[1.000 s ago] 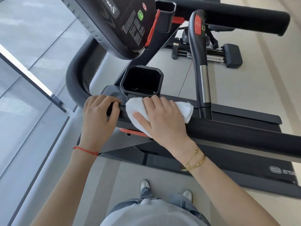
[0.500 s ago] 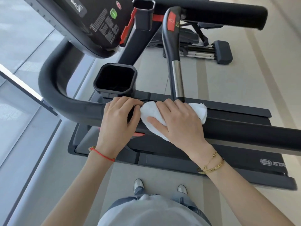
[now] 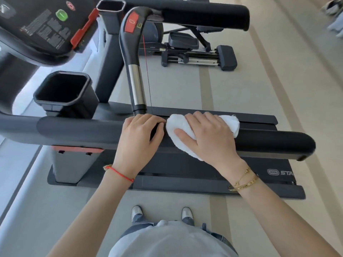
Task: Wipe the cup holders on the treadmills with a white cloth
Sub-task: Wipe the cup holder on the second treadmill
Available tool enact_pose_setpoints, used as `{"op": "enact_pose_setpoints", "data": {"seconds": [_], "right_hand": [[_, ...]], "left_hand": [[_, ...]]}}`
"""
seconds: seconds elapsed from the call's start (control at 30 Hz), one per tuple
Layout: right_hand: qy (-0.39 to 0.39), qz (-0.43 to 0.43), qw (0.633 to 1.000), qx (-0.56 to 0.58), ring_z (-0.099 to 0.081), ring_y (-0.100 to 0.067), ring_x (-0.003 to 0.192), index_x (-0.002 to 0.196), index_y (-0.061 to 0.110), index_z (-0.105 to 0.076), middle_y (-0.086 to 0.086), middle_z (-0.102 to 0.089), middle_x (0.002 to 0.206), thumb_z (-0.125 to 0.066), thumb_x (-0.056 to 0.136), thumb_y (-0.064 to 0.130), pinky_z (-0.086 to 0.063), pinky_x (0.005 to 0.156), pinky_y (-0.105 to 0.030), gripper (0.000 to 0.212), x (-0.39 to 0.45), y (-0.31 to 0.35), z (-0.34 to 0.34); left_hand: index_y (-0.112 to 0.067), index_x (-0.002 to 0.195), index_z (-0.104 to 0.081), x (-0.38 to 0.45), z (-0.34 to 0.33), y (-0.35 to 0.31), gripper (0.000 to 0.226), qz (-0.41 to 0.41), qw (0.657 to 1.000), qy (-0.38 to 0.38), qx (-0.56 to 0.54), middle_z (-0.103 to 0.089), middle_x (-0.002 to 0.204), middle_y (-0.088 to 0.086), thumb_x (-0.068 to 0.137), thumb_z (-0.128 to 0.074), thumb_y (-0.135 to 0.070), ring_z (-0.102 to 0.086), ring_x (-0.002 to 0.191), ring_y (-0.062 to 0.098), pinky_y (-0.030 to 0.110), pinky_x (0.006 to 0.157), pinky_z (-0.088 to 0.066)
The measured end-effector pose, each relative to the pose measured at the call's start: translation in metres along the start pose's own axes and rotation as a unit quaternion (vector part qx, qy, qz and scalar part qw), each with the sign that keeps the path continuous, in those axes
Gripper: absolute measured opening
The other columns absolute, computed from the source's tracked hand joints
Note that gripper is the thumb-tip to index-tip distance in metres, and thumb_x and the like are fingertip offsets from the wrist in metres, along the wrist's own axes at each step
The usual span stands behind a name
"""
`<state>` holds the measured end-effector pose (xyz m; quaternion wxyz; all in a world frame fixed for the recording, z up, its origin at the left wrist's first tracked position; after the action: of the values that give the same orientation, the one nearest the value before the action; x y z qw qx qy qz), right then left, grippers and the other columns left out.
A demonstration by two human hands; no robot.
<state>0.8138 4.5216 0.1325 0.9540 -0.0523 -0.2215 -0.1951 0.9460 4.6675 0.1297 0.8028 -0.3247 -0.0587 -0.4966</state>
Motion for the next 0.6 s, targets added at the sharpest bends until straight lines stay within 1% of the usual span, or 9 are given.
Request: {"op": "enact_pose_setpoints", "data": {"seconds": [0.13, 0.27, 0.37, 0.5, 0.6], "right_hand": [[-0.023, -0.023, 0.999, -0.006, -0.046, -0.023, 0.067, 0.084, 0.015, -0.060, 0.001, -0.054, 0.070, -0.031, 0.099, 0.058, -0.042, 0.067, -0.038, 0.054, -0.016, -0.036, 0.004], [-0.040, -0.043, 0.998, -0.016, -0.047, -0.023, 0.065, 0.075, 0.015, -0.058, 0.001, -0.053, 0.064, -0.036, 0.097, 0.056, -0.042, 0.066, -0.037, 0.052, -0.035, -0.079, 0.010], [-0.043, -0.063, 0.997, -0.017, -0.048, -0.023, 0.064, 0.069, 0.015, -0.055, 0.001, -0.054, 0.062, -0.039, 0.095, 0.056, -0.040, 0.065, -0.035, 0.050, -0.050, -0.116, 0.019], [-0.058, -0.081, 0.995, -0.015, -0.047, -0.023, 0.063, 0.068, 0.016, -0.054, 0.001, -0.054, 0.061, -0.036, 0.095, 0.055, -0.039, 0.065, -0.035, 0.051, -0.073, -0.161, 0.030], [-0.074, -0.088, 0.993, -0.015, -0.047, -0.024, 0.066, 0.074, 0.014, -0.059, -0.001, -0.055, 0.065, -0.035, 0.097, 0.053, -0.041, 0.067, -0.037, 0.051, -0.084, -0.174, 0.033]], "left_hand": [[-0.017, 0.101, -0.071, 0.006, -0.024, -0.037, 0.021, -0.011, 1.000, 0.002, -0.006, -0.070, 0.092, -0.007, 0.098, -0.051, -0.021, -0.061, 0.082, 0.018, 0.039, 0.087, -0.045], [-0.019, 0.101, -0.071, 0.013, -0.047, -0.069, 0.022, -0.008, 1.000, 0.015, 0.001, -0.070, 0.093, -0.009, 0.098, -0.049, -0.024, -0.060, 0.082, 0.017, 0.036, 0.086, -0.043], [-0.018, 0.099, -0.071, 0.017, -0.063, -0.092, 0.023, -0.005, 1.000, 0.018, 0.005, -0.070, 0.093, -0.007, 0.099, -0.049, -0.025, -0.062, 0.082, 0.021, 0.038, 0.085, -0.044], [-0.018, 0.099, -0.071, 0.021, -0.083, -0.121, 0.024, -0.003, 1.000, 0.025, 0.004, -0.071, 0.094, -0.007, 0.099, -0.047, -0.025, -0.063, 0.084, 0.021, 0.039, 0.085, -0.044], [-0.017, 0.097, -0.071, 0.024, -0.097, -0.141, 0.025, -0.007, 1.000, 0.028, 0.001, -0.071, 0.091, -0.005, 0.099, -0.047, -0.025, -0.062, 0.082, 0.022, 0.038, 0.083, -0.044]]}}
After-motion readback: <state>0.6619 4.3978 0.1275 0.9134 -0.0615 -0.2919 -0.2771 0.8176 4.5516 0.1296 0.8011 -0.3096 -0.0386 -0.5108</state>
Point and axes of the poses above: each hand's wrist, its own x-axis towards the middle knuckle, its own z-axis out of the back of the hand, y = z × x, the point moved 1 cm from there along x, towards the middle knuckle
